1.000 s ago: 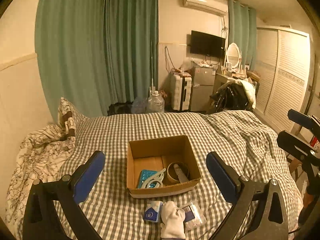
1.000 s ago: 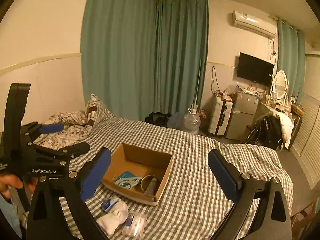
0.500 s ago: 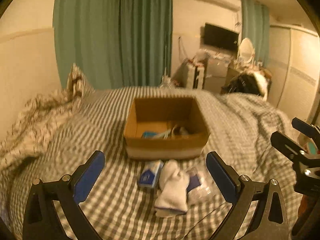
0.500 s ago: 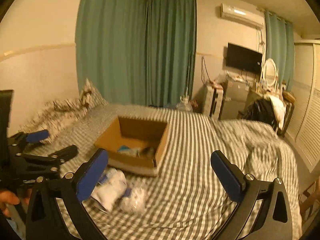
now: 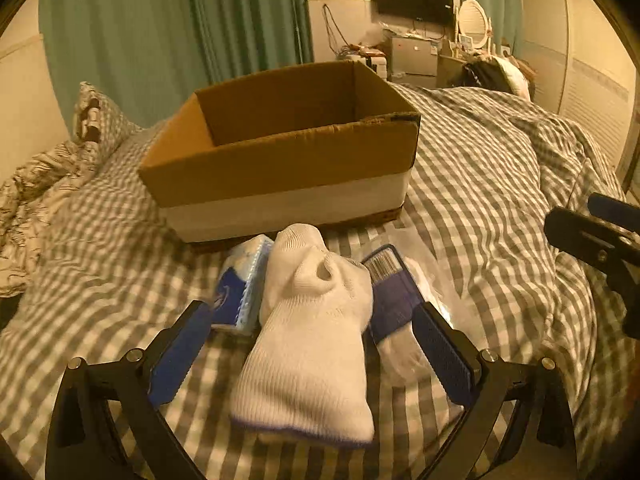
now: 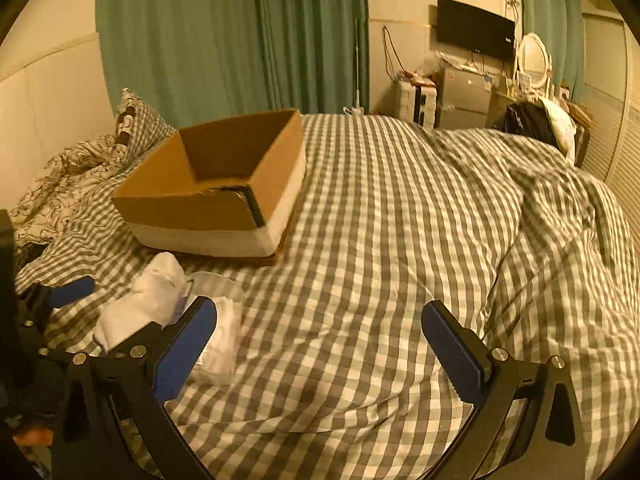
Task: Organize objects
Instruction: 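Grasp the white socks with left tool while right tool grasps the swab cup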
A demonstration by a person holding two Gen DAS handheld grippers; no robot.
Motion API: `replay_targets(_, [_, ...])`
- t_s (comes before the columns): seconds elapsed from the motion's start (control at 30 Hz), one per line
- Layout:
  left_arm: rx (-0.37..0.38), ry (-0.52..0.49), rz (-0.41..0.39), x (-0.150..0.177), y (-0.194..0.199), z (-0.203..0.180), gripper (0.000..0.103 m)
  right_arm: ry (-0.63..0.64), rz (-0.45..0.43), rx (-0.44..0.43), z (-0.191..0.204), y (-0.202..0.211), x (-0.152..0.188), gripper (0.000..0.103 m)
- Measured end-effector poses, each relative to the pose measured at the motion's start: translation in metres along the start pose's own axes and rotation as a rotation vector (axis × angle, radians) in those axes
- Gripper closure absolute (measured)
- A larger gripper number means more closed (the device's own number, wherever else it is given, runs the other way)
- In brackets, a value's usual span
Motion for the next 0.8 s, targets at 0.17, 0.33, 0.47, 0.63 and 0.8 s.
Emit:
replay_targets(0.17, [0.097,0.059,0.042,0.003,-0.007,0.012,0.060,0.011,0.043,0.021,0.000,-0.014,0.005,0.000])
replay_targets(0.33, [0.099,0.064,0.030,0.002,0.014,0.025,0.064,0.047,0.063,0.023,0.014,-0.020,0.010,0.000])
replay_targets(0.47, [0.097,0.098,-0.054,-0.009,0.044,0.049,0.064,0.070,0.072,-0.008,0.032,-0.021,0.009,0.000])
replay_targets(0.63, [0.001,0.084,-0.063,-0.011,0.044,0.072,0.064,0.087,0.103,-0.049,0.058,-0.033,0.010,0.000])
replay_targets(0.8, [-0.019,0.117,0.020,0.009,0.017,0.087,0.064,0.110,0.191,-0.077,0.080,-0.063,0.024,0.000])
Point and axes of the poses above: each gripper's, at about its wrist camera, not at the fingertips, and y roughly against the way its jaws point, z to its left, x to its underside, the point moved 5 cm from there along -y, roughly the way its jaws point, and after that the axes turned 4 degrees about -x, right-handed, at the moved point
